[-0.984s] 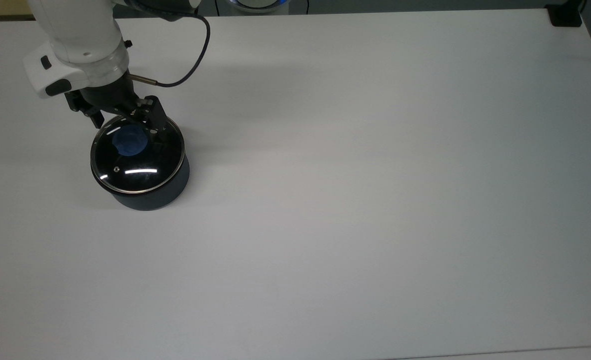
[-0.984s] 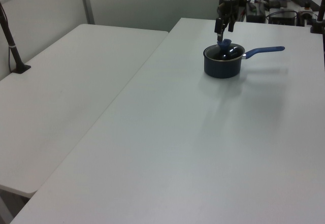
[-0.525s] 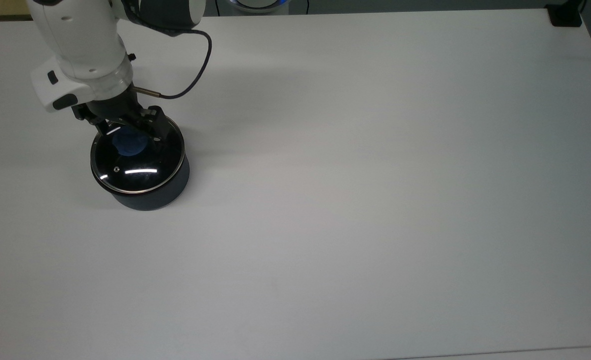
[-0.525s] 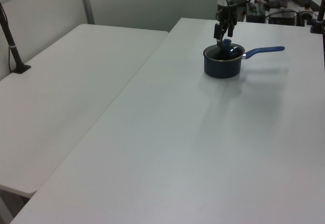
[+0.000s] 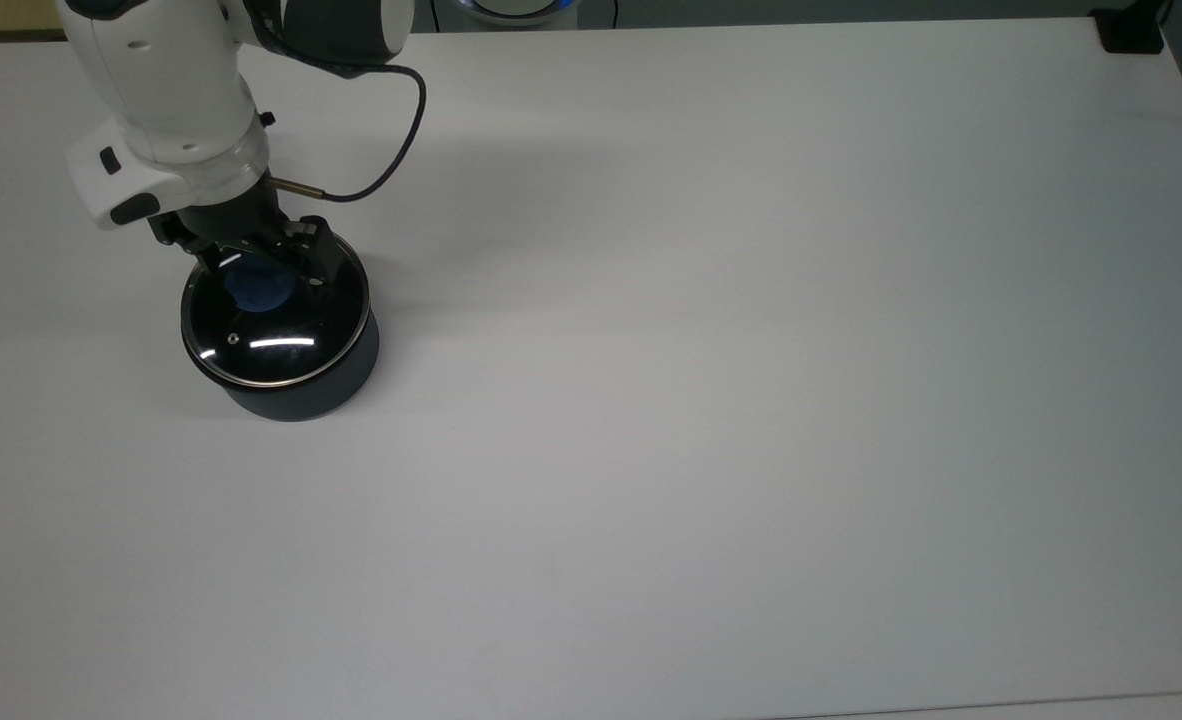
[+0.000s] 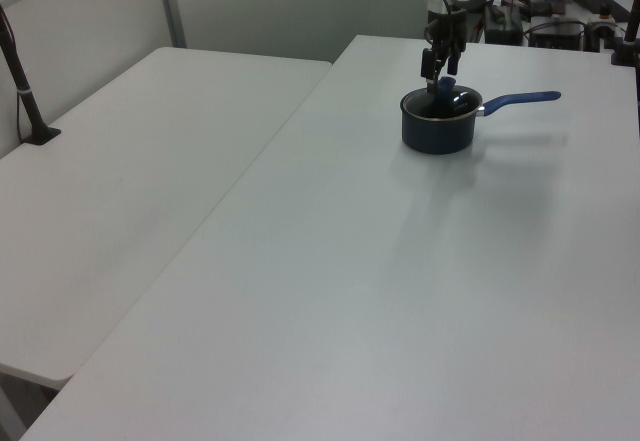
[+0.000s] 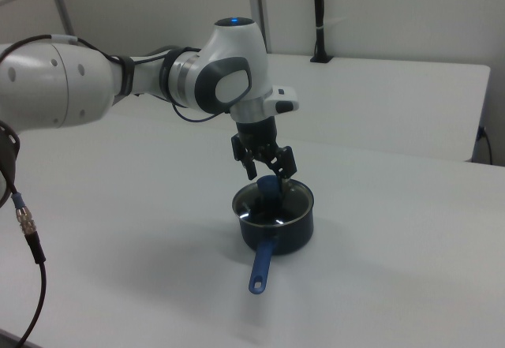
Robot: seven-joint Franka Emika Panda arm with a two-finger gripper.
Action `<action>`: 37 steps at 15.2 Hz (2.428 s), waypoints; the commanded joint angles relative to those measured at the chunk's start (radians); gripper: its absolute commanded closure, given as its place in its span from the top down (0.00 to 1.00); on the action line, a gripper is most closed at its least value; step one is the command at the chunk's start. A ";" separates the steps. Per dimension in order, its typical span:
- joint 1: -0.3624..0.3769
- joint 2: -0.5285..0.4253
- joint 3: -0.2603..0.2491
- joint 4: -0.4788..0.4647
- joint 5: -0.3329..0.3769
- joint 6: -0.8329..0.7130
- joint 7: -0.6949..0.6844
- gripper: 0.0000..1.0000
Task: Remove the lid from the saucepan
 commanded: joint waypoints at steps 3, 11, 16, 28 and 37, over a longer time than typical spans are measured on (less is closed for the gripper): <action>0.011 0.022 0.002 0.006 -0.007 0.020 -0.018 0.78; 0.002 0.011 0.002 0.024 -0.008 0.010 -0.020 0.64; -0.020 -0.030 -0.003 0.055 -0.010 0.002 -0.049 0.63; 0.051 -0.068 0.005 0.050 -0.053 -0.148 -0.073 0.63; 0.043 -0.073 -0.002 0.055 -0.040 -0.147 -0.070 0.80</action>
